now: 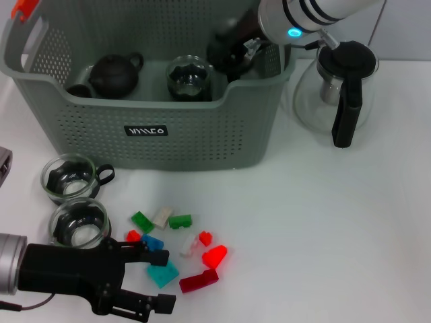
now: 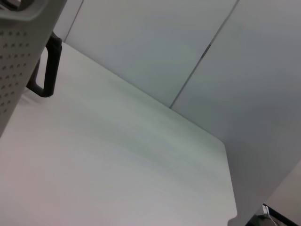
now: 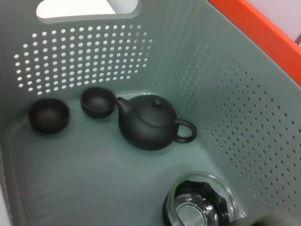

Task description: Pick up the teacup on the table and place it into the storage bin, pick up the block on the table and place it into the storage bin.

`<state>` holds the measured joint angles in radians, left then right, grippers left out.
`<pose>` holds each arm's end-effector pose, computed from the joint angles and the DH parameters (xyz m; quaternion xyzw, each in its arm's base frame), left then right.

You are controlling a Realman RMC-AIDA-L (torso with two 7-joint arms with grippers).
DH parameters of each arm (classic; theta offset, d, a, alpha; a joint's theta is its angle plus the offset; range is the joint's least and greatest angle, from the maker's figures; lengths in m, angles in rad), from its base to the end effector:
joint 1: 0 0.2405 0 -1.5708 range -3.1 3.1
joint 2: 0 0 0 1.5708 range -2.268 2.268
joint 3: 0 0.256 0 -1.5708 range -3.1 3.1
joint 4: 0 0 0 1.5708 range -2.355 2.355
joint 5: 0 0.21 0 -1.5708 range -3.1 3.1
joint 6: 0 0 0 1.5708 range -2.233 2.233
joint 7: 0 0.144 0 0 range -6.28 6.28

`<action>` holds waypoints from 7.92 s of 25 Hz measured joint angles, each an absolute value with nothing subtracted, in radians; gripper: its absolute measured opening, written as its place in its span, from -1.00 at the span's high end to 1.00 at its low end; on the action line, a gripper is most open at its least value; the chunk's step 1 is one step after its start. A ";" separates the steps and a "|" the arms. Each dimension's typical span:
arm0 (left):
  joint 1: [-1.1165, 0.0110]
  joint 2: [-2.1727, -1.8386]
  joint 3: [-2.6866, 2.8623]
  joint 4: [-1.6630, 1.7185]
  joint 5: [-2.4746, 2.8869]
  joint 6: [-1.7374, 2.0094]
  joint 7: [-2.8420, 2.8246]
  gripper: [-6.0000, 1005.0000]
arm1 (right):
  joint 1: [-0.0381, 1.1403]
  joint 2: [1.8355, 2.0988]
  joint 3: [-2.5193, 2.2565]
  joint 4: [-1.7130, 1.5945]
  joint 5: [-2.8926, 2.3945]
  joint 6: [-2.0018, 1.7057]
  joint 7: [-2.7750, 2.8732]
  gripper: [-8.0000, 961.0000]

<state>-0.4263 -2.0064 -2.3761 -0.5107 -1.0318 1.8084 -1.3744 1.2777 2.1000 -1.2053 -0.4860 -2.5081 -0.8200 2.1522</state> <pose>-0.2991 0.2488 -0.0073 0.9356 0.2732 0.2200 0.0403 0.0538 0.4784 -0.0753 -0.9580 0.0979 -0.0686 0.2605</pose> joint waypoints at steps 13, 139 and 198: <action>-0.424 -2.005 -2.376 -0.511 -1.031 1.802 -1.374 -0.82 | 1.268 2.098 -1.205 -0.517 -2.501 -0.835 2.152 0.46; -0.597 -2.062 -2.409 -1.216 -0.364 1.856 -2.606 -0.81 | 0.824 2.019 -1.060 -1.199 -2.192 -1.857 1.941 -0.42; -0.655 -2.135 -2.295 -1.125 -0.193 1.690 -2.674 -0.41 | 0.824 2.020 -1.048 -1.174 -2.190 -1.811 1.901 -0.42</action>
